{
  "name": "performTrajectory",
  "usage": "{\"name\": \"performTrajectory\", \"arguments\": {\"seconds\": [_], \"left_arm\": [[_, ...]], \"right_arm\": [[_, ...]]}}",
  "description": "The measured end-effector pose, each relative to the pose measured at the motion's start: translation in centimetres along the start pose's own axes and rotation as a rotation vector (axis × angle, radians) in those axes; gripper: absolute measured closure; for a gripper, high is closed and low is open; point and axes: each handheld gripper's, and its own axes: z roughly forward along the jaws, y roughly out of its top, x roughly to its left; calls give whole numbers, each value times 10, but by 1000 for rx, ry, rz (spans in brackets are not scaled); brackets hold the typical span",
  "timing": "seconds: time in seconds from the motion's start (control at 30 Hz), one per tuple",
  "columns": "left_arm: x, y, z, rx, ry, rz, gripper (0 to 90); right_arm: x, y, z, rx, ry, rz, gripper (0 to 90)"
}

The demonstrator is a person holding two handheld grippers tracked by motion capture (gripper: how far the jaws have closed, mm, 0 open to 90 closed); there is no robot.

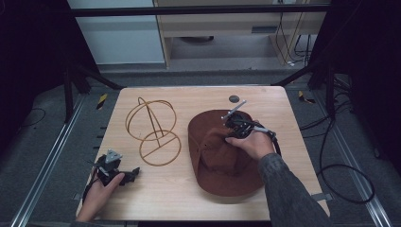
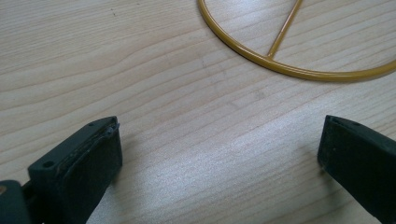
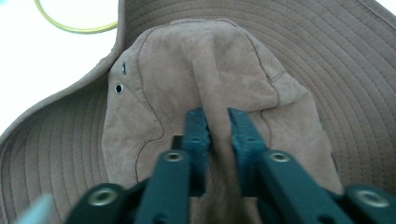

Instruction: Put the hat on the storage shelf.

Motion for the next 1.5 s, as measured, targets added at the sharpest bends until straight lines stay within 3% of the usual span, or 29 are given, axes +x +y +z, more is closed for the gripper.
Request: {"name": "performTrajectory", "arguments": {"seconds": [0.23,0.63,0.97,1.2,1.5], "left_arm": [[0,-1,-1,0,0,7,0],[-1,-1,-1,0,0,4,0],[-1,-1,-1,0,0,7,0],[-1,-1,-1,0,-2,8,0],[-1,-1,-1,0,-1,8,0]], "right_arm": [[-3,-4,-6,-28,5,-4,886],[-3,-8,-44,-172,1,4,891],[10,-5,-79,-271,-13,-19,892],[20,-13,-92,-327,-9,-21,892],[28,-10,-114,-398,1,-23,892]]}}
